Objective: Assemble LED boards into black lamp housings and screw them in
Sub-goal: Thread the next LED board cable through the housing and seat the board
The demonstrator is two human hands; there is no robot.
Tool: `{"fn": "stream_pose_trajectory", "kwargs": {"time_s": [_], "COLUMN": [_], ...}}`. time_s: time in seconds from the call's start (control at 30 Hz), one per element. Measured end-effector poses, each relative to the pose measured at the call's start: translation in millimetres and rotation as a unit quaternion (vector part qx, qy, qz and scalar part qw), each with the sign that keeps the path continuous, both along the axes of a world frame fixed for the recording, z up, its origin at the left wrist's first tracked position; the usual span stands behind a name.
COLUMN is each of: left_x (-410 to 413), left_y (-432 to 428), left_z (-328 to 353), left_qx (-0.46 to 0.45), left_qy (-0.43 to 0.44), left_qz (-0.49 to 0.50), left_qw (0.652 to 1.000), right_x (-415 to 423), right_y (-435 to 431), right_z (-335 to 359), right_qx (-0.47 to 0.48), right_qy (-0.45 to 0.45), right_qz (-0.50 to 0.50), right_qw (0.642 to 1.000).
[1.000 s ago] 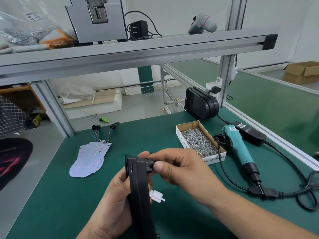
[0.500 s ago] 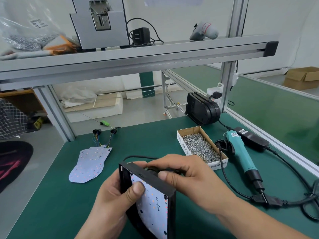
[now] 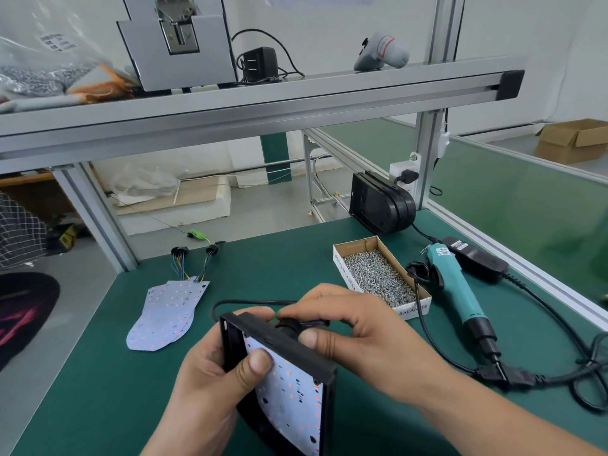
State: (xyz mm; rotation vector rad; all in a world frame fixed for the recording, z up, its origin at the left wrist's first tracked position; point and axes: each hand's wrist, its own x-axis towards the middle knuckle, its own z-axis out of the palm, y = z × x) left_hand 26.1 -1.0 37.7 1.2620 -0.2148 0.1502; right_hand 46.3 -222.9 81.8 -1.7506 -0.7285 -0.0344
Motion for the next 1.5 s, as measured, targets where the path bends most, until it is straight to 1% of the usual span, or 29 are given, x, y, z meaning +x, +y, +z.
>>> {"fn": "stream_pose_trajectory", "kwargs": {"time_s": [0.3, 0.53, 0.7, 0.73, 0.83, 0.9, 0.93, 0.97, 1.0, 1.07, 1.13, 1.27, 1.37, 1.5], "left_x": [-2.6, -3.9, -2.5, -2.3, -3.8, -5.3, -5.8, -6.5, -7.3, -9.9, -12.5, -16.0, -17.9, -18.0], "left_y": [0.7, 2.6, 5.0, 5.0, 3.5, 2.6, 1.6, 0.3, -0.9, -4.6, -7.7, -11.0, -13.7, -15.8], "left_z": [2.1, 3.6, 3.0, 3.1, 6.5, 9.8, 10.9, 12.7, 14.2, 17.9, 21.7, 24.1, 23.4, 17.1], "left_qx": [-0.007, 0.006, 0.036, 0.047, 0.068, 0.083, 0.089, 0.091, 0.092, 0.096, 0.114, 0.13, 0.133, 0.125], "left_qy": [0.018, -0.005, -0.028, -0.034, -0.036, -0.034, -0.035, -0.039, -0.047, -0.066, -0.085, -0.131, -0.167, -0.176], "left_qz": [0.001, 0.002, 0.033, 0.04, 0.053, 0.066, 0.074, 0.082, 0.088, 0.103, 0.113, 0.122, 0.128, 0.139], "left_qw": [1.0, 1.0, 0.998, 0.998, 0.996, 0.994, 0.993, 0.992, 0.991, 0.988, 0.983, 0.975, 0.969, 0.967], "right_x": [-8.0, -13.1, -8.7, -7.6, -6.8, -7.3, -7.5, -8.1, -9.0, -11.7, -13.2, -13.4, -13.0, -13.4], "right_y": [3.7, 7.3, 5.7, 4.6, 0.4, -5.4, -9.7, -13.3, -15.6, -14.8, -10.6, -8.5, -7.2, -5.3], "right_z": [-1.1, -2.9, -3.2, -2.4, 0.0, 5.2, 9.4, 13.7, 16.1, 15.3, 12.5, 7.9, 5.6, 1.7], "right_qx": [-0.021, -0.016, -0.064, -0.071, -0.075, -0.011, 0.028, 0.045, 0.036, -0.019, -0.046, -0.011, 0.022, 0.059], "right_qy": [-0.078, -0.12, -0.177, -0.177, -0.131, -0.04, 0.009, 0.037, 0.04, 0.036, 0.046, 0.048, 0.038, 0.035], "right_qz": [-0.051, -0.07, -0.089, -0.091, -0.087, -0.069, -0.055, -0.035, -0.015, 0.027, 0.035, 0.015, 0.023, 0.009], "right_qw": [0.995, 0.99, 0.978, 0.977, 0.985, 0.997, 0.998, 0.998, 0.998, 0.999, 0.997, 0.999, 0.999, 0.998]}}
